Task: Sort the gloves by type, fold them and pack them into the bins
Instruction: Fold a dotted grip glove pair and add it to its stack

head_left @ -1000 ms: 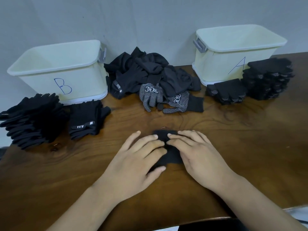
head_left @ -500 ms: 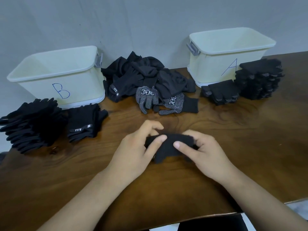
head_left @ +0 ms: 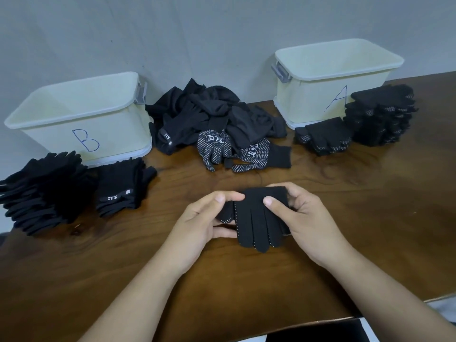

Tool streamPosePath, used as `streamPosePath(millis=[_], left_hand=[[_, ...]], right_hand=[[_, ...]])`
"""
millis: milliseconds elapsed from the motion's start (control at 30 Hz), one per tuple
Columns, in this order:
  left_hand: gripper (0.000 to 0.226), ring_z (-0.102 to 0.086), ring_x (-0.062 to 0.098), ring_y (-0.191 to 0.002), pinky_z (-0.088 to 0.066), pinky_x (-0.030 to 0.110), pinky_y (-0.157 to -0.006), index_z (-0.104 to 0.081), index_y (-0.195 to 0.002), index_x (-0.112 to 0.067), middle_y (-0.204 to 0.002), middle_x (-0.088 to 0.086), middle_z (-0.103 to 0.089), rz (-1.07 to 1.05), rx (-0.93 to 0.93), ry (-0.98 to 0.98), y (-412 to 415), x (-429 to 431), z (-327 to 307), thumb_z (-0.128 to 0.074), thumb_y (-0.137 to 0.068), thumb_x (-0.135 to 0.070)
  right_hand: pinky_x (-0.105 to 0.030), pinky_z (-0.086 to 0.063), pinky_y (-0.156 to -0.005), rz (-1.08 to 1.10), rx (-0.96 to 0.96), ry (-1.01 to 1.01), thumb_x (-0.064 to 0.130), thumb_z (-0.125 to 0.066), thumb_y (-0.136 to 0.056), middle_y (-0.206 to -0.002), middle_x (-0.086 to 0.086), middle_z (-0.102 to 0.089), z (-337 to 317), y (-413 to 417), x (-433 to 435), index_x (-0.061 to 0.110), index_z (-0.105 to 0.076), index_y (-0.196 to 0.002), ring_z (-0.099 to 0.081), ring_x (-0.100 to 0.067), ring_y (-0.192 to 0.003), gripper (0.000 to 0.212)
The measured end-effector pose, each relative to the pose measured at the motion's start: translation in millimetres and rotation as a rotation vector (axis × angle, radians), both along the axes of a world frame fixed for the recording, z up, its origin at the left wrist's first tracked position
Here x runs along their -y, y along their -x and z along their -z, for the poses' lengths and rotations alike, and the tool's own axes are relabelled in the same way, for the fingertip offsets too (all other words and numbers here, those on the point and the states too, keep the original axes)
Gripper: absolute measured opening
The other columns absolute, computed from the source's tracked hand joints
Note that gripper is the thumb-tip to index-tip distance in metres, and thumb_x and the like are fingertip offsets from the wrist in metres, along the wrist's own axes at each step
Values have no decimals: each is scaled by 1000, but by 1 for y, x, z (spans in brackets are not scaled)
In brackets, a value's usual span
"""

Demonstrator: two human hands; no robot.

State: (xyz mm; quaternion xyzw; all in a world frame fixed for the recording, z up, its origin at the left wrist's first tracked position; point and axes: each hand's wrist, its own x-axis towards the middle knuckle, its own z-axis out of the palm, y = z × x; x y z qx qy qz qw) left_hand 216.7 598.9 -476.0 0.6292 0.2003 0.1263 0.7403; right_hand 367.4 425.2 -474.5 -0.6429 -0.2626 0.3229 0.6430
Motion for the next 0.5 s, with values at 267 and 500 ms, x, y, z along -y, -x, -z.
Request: streamPosePath(millis=[267, 500], left_hand=[[31, -75, 25, -112, -66, 45, -83, -73, -133, -20, -124, 0, -77, -139, 15, -154, 1, 10, 0, -60, -105, -15], [32, -73, 27, -114, -65, 45, -87, -71, -136, -30, -125, 1, -75, -32, 8, -223, -16, 20, -4, -60, -106, -26]], right_hand=[[-34, -56, -105, -193, 146, -22, 8, -70, -101, -135, 7, -71, 3, -1, 6, 38, -56, -148, -67, -14, -127, 57], [-29, -60, -97, 35, 223, 20, 7, -78, -95, -115, 12, -79, 6, -17, 13, 30, -78, -118, -74, -8, -110, 33]])
